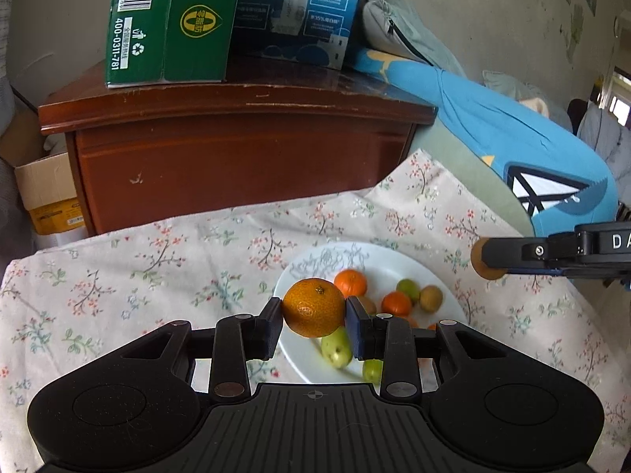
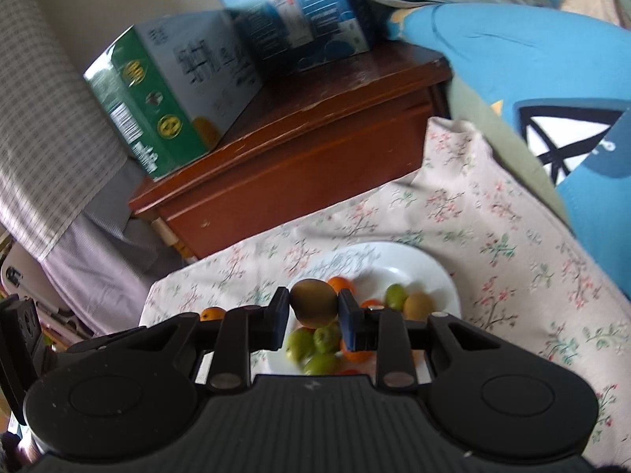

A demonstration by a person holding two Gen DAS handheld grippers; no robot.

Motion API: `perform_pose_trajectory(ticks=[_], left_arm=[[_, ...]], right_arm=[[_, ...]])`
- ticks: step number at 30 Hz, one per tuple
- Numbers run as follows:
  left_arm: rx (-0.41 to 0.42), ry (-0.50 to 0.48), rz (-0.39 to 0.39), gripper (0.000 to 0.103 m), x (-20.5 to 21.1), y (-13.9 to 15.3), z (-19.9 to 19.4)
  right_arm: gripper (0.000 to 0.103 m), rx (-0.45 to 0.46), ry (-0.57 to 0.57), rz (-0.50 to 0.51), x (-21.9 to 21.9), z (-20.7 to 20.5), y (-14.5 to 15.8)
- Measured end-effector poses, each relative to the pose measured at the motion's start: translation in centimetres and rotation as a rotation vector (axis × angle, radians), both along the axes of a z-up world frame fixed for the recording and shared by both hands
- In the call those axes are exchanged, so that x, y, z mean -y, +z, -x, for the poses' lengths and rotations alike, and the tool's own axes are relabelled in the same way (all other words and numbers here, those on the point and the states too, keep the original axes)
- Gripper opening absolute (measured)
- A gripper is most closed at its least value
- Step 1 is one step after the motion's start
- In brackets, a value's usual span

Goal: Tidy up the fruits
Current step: 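Carry both fruits onto the white plate and open both tools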

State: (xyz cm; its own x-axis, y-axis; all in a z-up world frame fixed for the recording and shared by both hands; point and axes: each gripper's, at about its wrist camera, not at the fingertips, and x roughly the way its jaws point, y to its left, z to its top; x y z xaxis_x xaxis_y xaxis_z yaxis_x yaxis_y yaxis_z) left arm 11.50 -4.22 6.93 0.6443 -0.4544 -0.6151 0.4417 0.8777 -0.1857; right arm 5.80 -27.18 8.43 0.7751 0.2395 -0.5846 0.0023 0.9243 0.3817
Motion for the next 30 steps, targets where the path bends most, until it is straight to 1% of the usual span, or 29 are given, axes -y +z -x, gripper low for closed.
perform_pose_trajectory(ticks=[2, 4, 7, 11, 14, 26, 30], left_arm=[[-0.001, 0.002, 0.019, 0.032, 0.2, 0.0, -0.6], [-0.011, 0.007, 0.035, 0.032, 0.4, -0.3, -1.2], [-0.024, 0.016, 0.032, 0.032, 0.6, -0.9, -1.9], [-0.048, 0.016, 0.047, 0.032, 0.8, -1.8, -2.6], [-0.057, 0.018, 0.048, 0.032, 1.0, -2.3, -3.1], [-0.083, 0.039, 0.066, 0.032, 2.1, -4.0, -5.2], [-0.089, 0.032, 0.069, 0.032, 2.5, -4.5, -5.6]], right_arm=[[0.027, -0.011, -0.013, -0.008, 0.8, -0.6, -0.3], [0.027, -0.031, -0.034, -0.038, 1.6, -1.1, -0.9], [0.027, -0.064, -0.053, -0.066, 2.3, -1.7, -1.9], [0.027, -0.108, -0.074, -0.103, 2.6, -2.2, -3.1], [0.027, -0.126, -0.078, -0.090, 2.4, -2.4, -3.7], [0.027, -0.181, -0.114, -0.095, 2.6, -3.5, -5.8], [0.028, -0.199, -0.128, -0.099, 2.6, -3.7, -6.5]])
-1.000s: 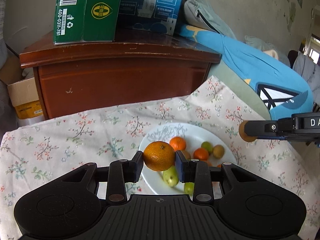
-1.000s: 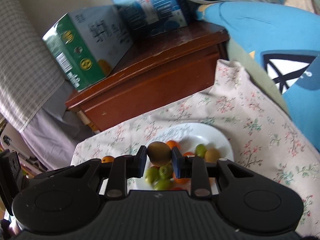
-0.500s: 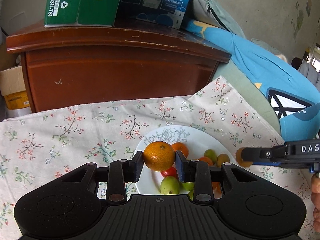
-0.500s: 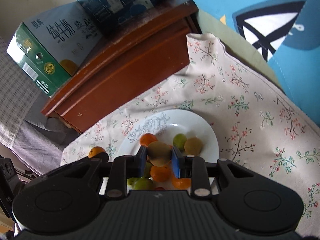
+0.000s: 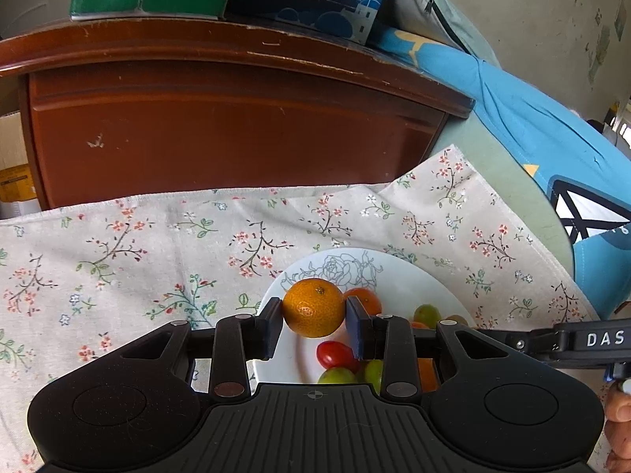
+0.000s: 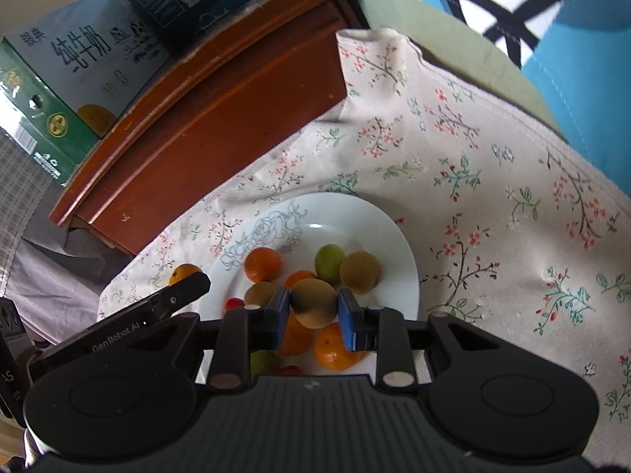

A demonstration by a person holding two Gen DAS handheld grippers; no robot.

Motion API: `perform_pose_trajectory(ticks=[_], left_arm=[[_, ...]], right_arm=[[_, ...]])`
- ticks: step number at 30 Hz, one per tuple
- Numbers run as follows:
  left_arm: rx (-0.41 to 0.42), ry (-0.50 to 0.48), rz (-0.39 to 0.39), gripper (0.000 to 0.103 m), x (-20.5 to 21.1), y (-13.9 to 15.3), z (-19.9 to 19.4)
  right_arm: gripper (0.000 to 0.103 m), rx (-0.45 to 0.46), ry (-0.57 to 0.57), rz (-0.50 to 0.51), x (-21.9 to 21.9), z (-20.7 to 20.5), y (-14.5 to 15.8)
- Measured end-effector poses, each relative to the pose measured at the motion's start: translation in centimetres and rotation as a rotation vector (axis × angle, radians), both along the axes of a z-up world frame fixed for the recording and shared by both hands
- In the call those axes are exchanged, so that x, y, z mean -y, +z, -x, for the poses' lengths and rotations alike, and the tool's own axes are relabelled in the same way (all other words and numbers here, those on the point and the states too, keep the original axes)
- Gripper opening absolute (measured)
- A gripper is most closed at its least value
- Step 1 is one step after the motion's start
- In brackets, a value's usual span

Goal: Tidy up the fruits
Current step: 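Carry both fruits onto the white plate and open both tools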

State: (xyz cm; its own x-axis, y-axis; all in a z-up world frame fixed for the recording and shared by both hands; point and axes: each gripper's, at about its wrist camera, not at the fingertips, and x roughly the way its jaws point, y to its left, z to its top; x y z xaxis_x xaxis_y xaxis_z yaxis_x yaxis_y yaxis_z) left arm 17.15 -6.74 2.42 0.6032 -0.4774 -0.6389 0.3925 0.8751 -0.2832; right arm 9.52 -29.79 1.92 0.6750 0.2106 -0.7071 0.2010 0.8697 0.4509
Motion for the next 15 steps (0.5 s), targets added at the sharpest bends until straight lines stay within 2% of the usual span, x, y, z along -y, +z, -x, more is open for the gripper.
perform_pose_trajectory(ticks=[6, 8, 11, 15], left_arm=[[0.014, 0.000, 0.001, 0.037, 0.4, 0.6, 0.3], [0.035, 0.009, 0.000, 0.057, 0.5, 1.2, 0.7], [0.058, 0.000, -0.004, 0.062, 0.6, 2.3, 1.5], [0.063, 0.006, -0.045, 0.075, 0.7, 3.6, 2.7]], right_arm=[[0.030, 0.011, -0.002, -0.004, -0.2, 0.0, 0.0], [0.030, 0.022, 0.002, 0.002, -0.2, 0.0, 0.3], [0.030, 0.028, 0.002, 0.006, -0.3, 0.1, 0.6], [0.034, 0.035, 0.009, 0.047, -0.7, 0.2, 1.2]])
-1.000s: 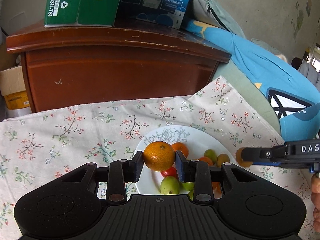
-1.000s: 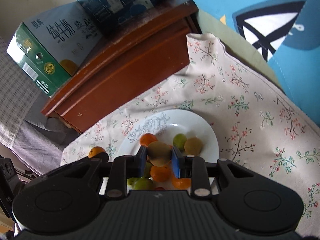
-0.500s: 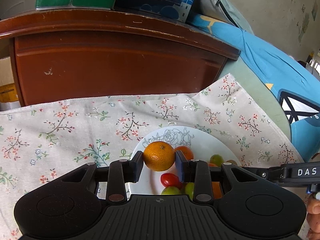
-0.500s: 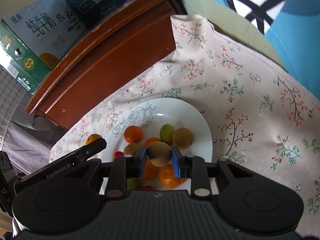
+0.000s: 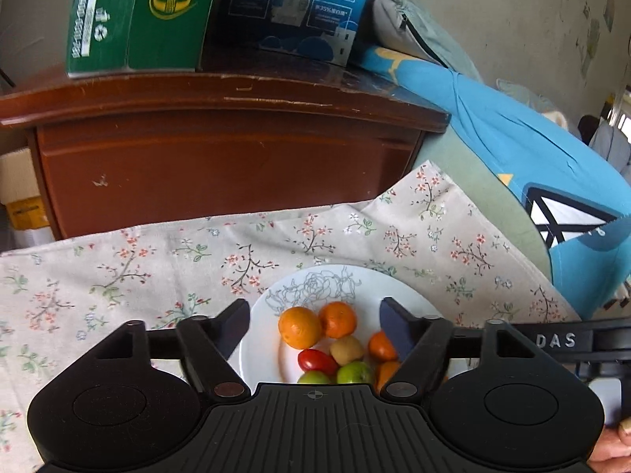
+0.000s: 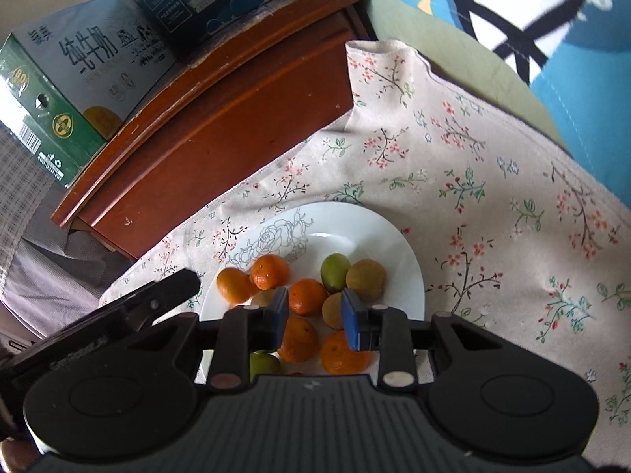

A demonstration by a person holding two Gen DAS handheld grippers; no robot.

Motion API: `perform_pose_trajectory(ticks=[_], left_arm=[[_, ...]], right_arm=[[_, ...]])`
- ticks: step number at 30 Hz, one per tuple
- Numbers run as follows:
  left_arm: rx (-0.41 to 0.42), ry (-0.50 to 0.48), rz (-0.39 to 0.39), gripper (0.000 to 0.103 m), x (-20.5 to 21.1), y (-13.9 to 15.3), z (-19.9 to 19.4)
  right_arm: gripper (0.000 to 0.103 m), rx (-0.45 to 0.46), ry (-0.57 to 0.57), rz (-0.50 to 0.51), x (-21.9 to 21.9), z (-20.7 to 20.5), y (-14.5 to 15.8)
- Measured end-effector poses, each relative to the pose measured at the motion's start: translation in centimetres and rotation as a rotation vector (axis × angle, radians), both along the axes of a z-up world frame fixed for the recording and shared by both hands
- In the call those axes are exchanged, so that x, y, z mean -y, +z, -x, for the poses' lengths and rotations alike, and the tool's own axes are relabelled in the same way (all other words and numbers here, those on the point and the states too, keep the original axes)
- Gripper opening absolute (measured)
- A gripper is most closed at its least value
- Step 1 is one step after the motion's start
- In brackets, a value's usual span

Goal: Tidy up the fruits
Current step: 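Carry both fruits onto the white plate and open both tools, then pull both open tools back from the plate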

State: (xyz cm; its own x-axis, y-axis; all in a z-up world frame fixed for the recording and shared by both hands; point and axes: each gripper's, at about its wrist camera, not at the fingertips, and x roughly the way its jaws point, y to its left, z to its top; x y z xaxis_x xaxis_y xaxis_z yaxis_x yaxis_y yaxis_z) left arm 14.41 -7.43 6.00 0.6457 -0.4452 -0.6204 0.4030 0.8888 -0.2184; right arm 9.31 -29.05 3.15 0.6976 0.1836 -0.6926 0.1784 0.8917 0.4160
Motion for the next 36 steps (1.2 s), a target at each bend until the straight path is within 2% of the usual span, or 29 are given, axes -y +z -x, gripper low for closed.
perform_pose_trajectory(ticks=[5, 11, 16, 18, 22, 24, 30, 36], left_arm=[[-0.024, 0.000, -0.045, 0.082, -0.1, 0.9, 1.3], [-0.033, 0.018, -0.105, 0.088, -0.9, 1.1, 3.4], [-0.039, 0.021, -0.146, 0.088, -1.5, 1.3, 5.0], [-0.049, 0.020, -0.153, 0.091, -1.5, 1.3, 5.4], [-0.050, 0.025, -0.182, 0.092, -1.4, 1.5, 5.7], [-0.057, 0.031, -0.191, 0.092, -1.3, 1.6, 5.7], [-0.088, 0.060, -0.212, 0.093, -1.2, 1.6, 5.6], [-0.117, 0.079, -0.236, 0.093, -1.2, 1.3, 5.4]], right_arm=[[0.038, 0.002, 0.003, 0.022, -0.4, 0.7, 0.6], [0.049, -0.003, 0.011, 0.076, -1.6, 1.8, 1.1], [0.051, -0.004, 0.031, 0.111, -2.7, 2.7, 1.5], [0.058, -0.008, 0.019, 0.130, -3.0, 3.3, 1.8], [0.059, -0.013, -0.010, 0.163, -3.2, 4.6, 2.3], [0.063, -0.017, -0.030, 0.171, -3.1, 5.2, 2.5], [0.072, -0.075, -0.091, 0.219, -3.2, 6.1, 2.8], [0.077, -0.100, -0.099, 0.254, -3.5, 6.4, 2.3]])
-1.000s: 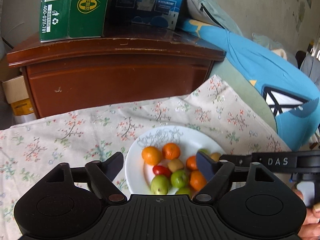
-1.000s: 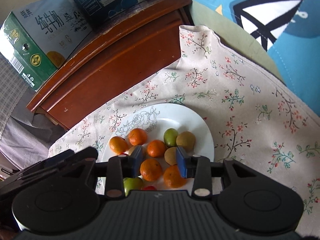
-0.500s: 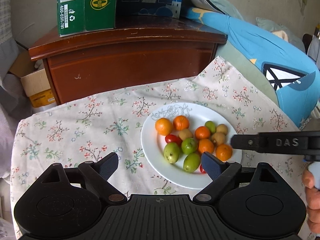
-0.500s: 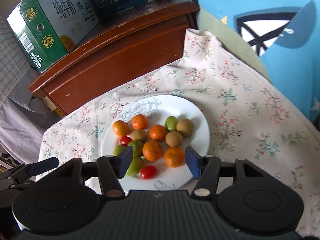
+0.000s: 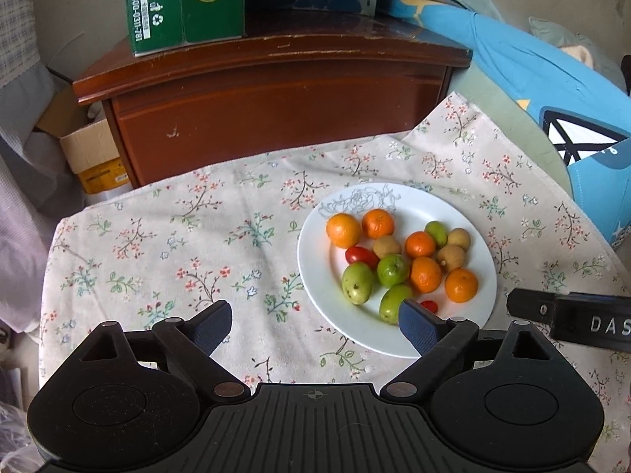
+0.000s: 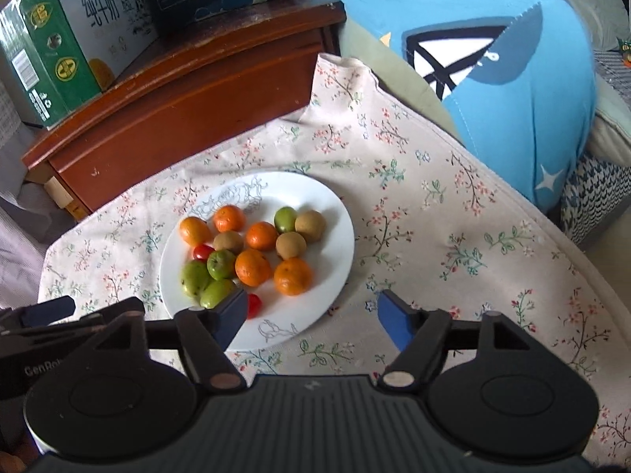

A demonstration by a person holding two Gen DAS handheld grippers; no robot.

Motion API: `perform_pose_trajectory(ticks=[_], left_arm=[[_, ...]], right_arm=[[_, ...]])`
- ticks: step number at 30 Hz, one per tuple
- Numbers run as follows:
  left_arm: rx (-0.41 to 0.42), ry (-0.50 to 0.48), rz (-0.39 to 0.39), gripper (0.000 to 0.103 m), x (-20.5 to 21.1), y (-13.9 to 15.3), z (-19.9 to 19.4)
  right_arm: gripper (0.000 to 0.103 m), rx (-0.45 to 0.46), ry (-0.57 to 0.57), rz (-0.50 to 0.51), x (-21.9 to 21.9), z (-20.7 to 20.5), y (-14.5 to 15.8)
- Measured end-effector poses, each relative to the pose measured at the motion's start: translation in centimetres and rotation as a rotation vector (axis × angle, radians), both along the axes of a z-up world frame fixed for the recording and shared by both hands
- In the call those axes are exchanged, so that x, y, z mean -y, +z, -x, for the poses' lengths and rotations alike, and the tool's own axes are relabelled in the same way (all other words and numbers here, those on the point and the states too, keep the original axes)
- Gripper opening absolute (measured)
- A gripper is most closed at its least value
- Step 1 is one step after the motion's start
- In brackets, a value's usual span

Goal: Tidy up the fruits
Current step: 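Pull both open tools back from the plate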

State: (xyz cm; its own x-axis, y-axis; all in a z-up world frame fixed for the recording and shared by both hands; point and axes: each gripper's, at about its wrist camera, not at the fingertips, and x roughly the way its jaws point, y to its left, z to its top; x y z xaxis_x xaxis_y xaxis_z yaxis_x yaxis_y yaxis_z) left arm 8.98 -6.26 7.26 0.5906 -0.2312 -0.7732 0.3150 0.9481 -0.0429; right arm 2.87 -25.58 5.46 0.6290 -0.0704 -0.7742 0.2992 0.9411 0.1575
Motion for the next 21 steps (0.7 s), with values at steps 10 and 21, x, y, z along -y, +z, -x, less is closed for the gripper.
perform_pose_trajectory(ticks=[10, 21], left_arm=[[-0.028, 0.025, -0.040, 0.093, 0.3, -0.7, -0.5], [-0.043, 0.030, -0.079, 0.093, 0.8, -1.3, -0.6]], right_arm=[[0.080, -0.053, -0.021, 0.035, 0.0, -0.6, -1.3], [0.082, -0.100, 0.000, 0.079, -0.9, -1.3, -2.4]])
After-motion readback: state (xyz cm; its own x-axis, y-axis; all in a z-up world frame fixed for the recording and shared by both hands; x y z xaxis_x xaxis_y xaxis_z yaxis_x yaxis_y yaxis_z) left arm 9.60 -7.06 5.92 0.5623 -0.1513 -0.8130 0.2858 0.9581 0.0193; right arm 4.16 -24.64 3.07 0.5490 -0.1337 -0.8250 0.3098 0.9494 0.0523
